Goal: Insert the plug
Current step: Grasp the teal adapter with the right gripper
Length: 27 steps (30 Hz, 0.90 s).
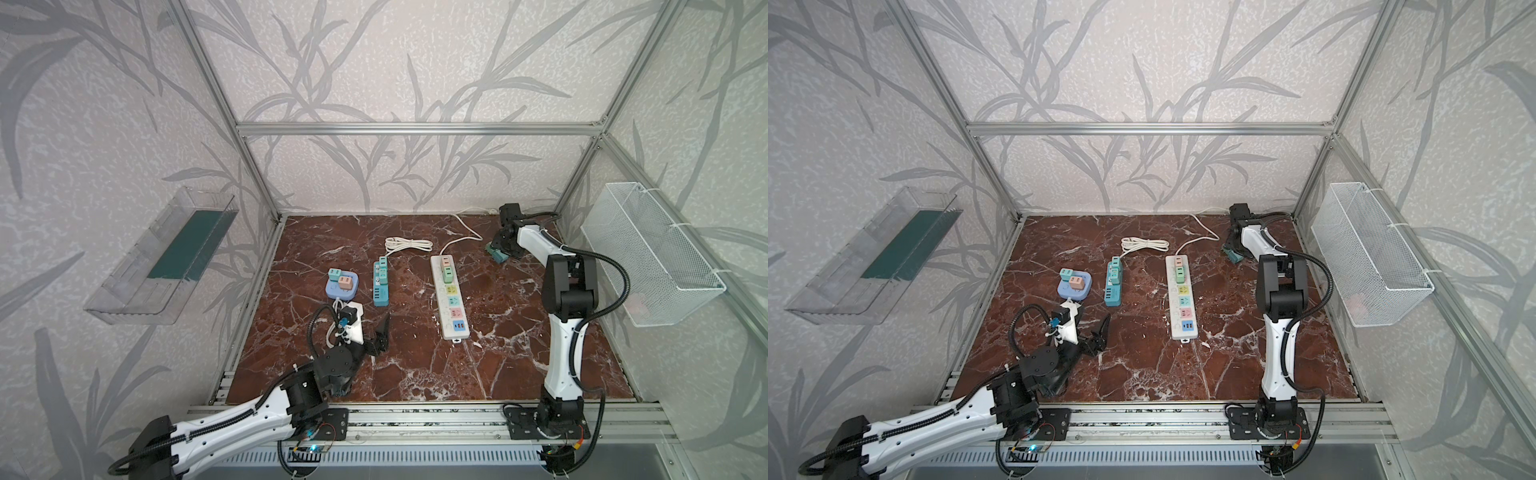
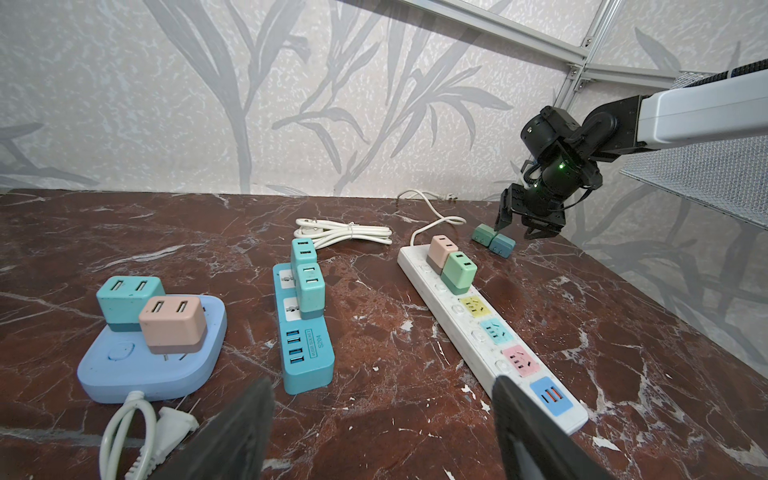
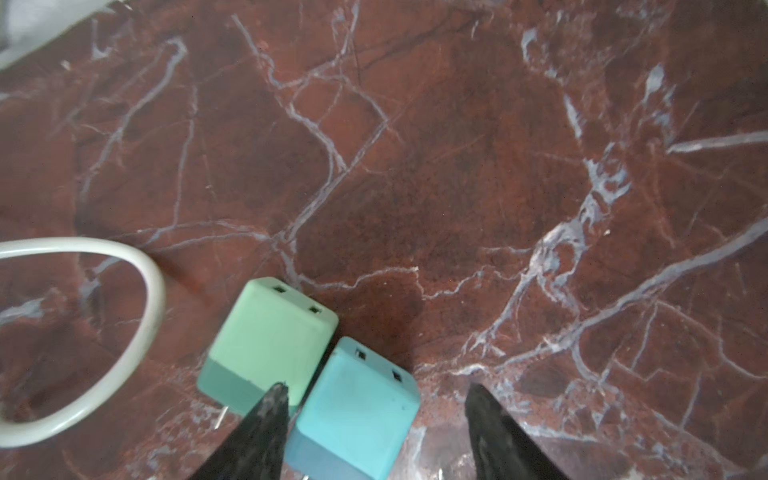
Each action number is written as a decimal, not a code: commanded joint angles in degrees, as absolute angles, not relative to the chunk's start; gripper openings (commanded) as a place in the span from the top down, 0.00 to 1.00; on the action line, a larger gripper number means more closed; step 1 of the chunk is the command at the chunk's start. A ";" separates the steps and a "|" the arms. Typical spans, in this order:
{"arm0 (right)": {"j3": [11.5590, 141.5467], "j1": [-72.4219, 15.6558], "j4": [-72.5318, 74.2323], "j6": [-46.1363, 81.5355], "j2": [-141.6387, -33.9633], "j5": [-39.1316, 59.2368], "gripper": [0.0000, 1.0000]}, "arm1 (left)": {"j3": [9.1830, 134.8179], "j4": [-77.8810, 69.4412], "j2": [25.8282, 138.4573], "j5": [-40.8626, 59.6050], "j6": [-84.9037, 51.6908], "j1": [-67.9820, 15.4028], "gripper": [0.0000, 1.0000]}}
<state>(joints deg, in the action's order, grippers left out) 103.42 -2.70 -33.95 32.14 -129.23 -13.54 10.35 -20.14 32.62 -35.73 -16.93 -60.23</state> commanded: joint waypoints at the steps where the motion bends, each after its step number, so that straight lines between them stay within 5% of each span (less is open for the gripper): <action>1: 104.28 -1.94 -36.63 33.40 -129.89 -12.10 0.35 | 11.45 -21.68 32.95 -36.66 -16.71 -59.87 0.17; 16: 90.41 -0.89 -31.12 31.99 -122.22 -3.77 0.38 | 11.26 -22.57 33.84 -34.82 -17.66 -59.15 0.16; 23: 88.36 -0.53 -30.44 31.20 -120.73 -3.28 0.49 | 11.18 -21.71 32.59 -34.45 -18.20 -59.06 0.16; 27: 86.67 -0.53 -29.01 31.00 -119.52 -2.18 0.65 | 11.22 -20.95 31.57 -34.45 -18.37 -59.06 0.16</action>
